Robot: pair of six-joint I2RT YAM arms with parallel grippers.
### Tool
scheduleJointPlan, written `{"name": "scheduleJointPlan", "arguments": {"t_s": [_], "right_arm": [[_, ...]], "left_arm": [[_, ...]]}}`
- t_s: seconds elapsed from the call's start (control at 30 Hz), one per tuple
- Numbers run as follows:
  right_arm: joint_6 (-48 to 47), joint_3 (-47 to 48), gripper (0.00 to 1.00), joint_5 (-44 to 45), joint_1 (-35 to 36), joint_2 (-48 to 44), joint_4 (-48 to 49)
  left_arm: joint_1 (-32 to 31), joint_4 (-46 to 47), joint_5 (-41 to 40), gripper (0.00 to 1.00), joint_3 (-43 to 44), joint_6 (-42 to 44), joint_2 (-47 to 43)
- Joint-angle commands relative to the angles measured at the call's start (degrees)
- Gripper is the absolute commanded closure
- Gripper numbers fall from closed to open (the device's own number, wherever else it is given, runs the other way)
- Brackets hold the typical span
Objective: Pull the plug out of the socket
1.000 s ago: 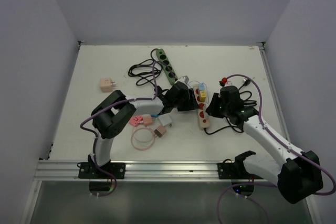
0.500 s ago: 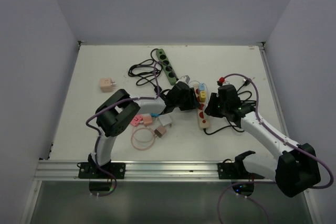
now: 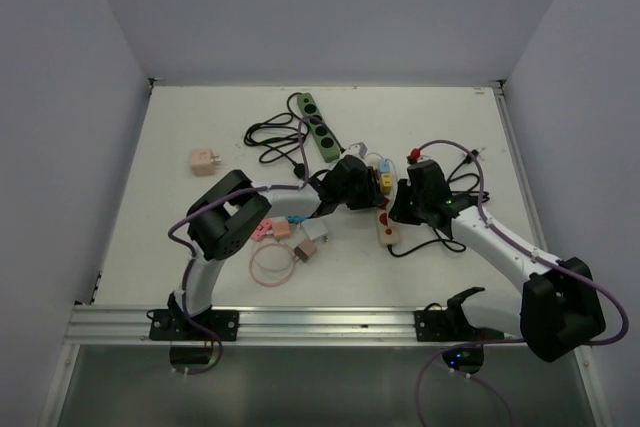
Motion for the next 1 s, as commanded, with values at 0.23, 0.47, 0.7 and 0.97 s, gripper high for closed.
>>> {"name": "scheduleJointPlan", "arguments": {"t_s": [0.23,0.47,0.7,0.97], "right_arm": [[0.6,6.5,1.0,1.7,1.4,0.6,-0.1],[0.8,7.6,1.0,-0.4,1.8,-0.6,2.2],[0.8,7.9,1.0,-0.7,1.9,-5.0,3.8],[-1.3,9.4,1.0,1.2,1.9,-9.7,2.2]], "left_arm": [[-3.8,-12.2,-10.9,0.71,3.7,0.9,3.8],[-5.9,-19.5,-16.2,0.74,7.5,1.4,6.8],[-6.5,-23.1,-18.1,0.76,8.9,1.8,9.2],[-6.6,-24.1,-18.2,0.76,9.2,1.8,11.0]]}}
